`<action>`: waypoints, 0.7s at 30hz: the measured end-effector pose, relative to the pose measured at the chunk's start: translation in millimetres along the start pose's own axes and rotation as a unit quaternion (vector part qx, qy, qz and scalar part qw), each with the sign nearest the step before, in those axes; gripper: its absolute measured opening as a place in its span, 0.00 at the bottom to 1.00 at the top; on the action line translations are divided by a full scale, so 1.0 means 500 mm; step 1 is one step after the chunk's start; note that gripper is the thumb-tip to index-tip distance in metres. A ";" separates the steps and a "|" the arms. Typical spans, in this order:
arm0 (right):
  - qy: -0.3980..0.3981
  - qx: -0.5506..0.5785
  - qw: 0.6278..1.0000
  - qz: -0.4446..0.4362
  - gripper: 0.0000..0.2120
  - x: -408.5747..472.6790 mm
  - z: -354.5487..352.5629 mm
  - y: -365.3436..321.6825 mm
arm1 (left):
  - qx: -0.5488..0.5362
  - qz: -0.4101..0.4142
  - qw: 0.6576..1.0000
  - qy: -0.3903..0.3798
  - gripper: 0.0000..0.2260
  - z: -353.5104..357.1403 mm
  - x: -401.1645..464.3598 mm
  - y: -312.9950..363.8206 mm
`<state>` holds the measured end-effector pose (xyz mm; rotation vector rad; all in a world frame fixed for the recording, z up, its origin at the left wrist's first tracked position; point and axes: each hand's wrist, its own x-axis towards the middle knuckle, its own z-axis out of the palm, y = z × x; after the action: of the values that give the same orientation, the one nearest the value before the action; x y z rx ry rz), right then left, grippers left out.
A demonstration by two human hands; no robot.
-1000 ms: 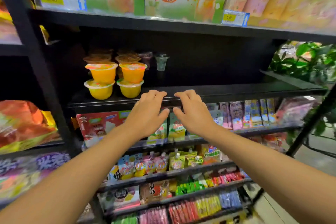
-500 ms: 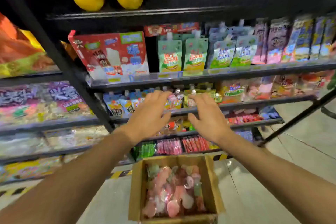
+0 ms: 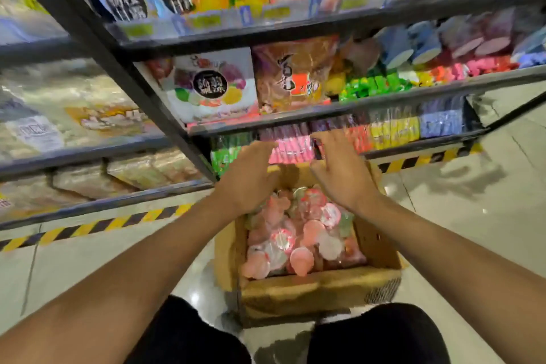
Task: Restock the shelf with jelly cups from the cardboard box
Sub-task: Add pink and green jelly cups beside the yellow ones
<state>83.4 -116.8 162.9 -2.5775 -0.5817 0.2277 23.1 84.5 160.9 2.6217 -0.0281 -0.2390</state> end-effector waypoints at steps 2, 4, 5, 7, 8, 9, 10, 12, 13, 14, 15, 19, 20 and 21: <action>-0.018 0.001 1.000 0.015 0.25 -0.005 0.121 0.069 | -0.005 -0.015 1.000 -0.004 0.24 0.132 0.007 -0.075; -0.028 0.006 0.998 0.048 0.25 -0.022 0.235 0.140 | -0.015 -0.032 0.999 -0.030 0.25 0.269 0.013 -0.144; -0.031 0.002 0.998 0.058 0.25 -0.031 0.286 0.177 | -0.025 -0.034 0.998 -0.043 0.24 0.333 0.016 -0.172; -0.045 -0.007 0.997 0.067 0.23 -0.054 0.375 0.246 | -0.044 -0.029 0.997 -0.065 0.25 0.451 0.020 -0.217; -0.050 -0.014 0.996 0.076 0.22 -0.067 0.412 0.276 | -0.041 -0.028 0.996 -0.078 0.27 0.498 0.019 -0.230; -0.054 -0.024 0.994 0.087 0.23 -0.080 0.443 0.302 | -0.028 -0.030 0.995 -0.089 0.27 0.539 0.018 -0.242; -0.064 -0.039 0.992 0.097 0.24 -0.091 0.471 0.327 | -0.013 -0.029 0.995 -0.093 0.26 0.575 0.013 -0.251; -0.097 -0.071 0.987 0.110 0.26 -0.112 0.514 0.364 | 0.003 -0.024 0.992 -0.120 0.26 0.631 0.004 -0.260; -0.112 -0.079 0.983 0.119 0.27 -0.123 0.530 0.380 | 0.007 -0.027 0.989 -0.144 0.27 0.656 0.003 -0.263; -0.122 -0.080 0.981 0.126 0.27 -0.133 0.543 0.394 | 0.013 -0.025 0.986 -0.163 0.28 0.678 0.003 -0.265; -0.126 -0.078 0.980 0.133 0.27 -0.146 0.554 0.406 | 0.021 -0.028 0.983 -0.180 0.28 0.695 0.004 -0.262; -0.141 -0.072 0.972 0.171 0.30 -0.187 0.584 0.456 | 0.003 0.001 0.981 -0.196 0.28 0.767 0.021 -0.245; -0.155 -0.070 0.970 0.176 0.31 -0.191 0.591 0.467 | 0.004 0.014 0.982 -0.187 0.27 0.782 0.028 -0.238; -0.172 -0.066 0.967 0.177 0.31 -0.192 0.597 0.478 | 0.006 0.020 0.981 -0.193 0.27 0.796 0.037 -0.227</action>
<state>6.0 -222.7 -209.2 -2.7783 -0.2511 0.7920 -30.9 -9.8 -238.7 2.5438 -0.2143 -0.7299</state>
